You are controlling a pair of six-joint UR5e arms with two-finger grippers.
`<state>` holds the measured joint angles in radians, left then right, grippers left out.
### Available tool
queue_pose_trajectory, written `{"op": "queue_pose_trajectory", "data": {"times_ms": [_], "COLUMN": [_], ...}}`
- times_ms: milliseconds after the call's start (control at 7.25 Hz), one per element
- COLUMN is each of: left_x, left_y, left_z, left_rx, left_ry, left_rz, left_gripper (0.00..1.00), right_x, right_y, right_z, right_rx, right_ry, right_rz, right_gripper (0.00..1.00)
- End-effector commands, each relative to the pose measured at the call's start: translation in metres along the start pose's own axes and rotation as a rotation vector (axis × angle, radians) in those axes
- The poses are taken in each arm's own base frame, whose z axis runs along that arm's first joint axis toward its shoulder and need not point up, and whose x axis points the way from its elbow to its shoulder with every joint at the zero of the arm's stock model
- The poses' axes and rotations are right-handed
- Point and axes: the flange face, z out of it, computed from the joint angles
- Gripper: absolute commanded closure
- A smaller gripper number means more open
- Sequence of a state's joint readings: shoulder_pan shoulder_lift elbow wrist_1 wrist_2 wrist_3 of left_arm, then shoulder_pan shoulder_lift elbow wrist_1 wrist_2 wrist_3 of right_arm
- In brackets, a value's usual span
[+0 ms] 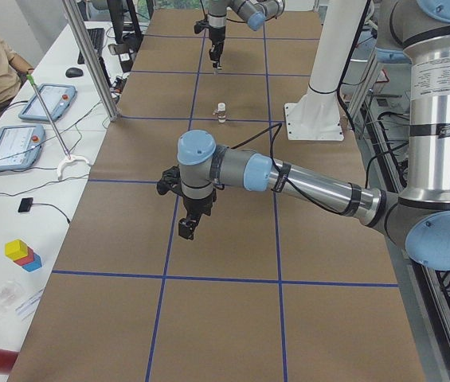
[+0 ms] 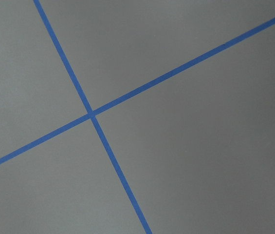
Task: Assemble PPR valve and pipe with both arms
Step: 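Carry the chrome fitting with the right gripper above the white valve, then lower and press the chrome fitting onto the white valve with the right gripper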
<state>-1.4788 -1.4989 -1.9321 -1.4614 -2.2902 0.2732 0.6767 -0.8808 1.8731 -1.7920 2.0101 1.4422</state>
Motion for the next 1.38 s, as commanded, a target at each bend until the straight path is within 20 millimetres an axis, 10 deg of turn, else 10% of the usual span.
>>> {"op": "queue_pose_trajectory", "data": {"times_ms": [0,276,1241], "left_x": [-0.001,-0.001,0.0], "left_y": [0.001,0.001,0.0], "left_z": [0.001,0.002,0.0], "left_rx": [-0.003,-0.004,0.0], "left_ry": [0.001,0.001,0.0], "left_rz": [0.001,0.0,0.003], "left_gripper": [0.0,0.0,0.0], "right_x": [-0.08,-0.128,-0.126], "right_y": [0.031,0.035,0.05], "right_z": [0.011,0.034,0.067], "right_rx": [0.0,0.012,-0.006], "right_ry": [0.039,0.09,0.166], "right_rz": [0.06,0.078,0.076], "right_gripper": [1.0,1.0,1.0]}}
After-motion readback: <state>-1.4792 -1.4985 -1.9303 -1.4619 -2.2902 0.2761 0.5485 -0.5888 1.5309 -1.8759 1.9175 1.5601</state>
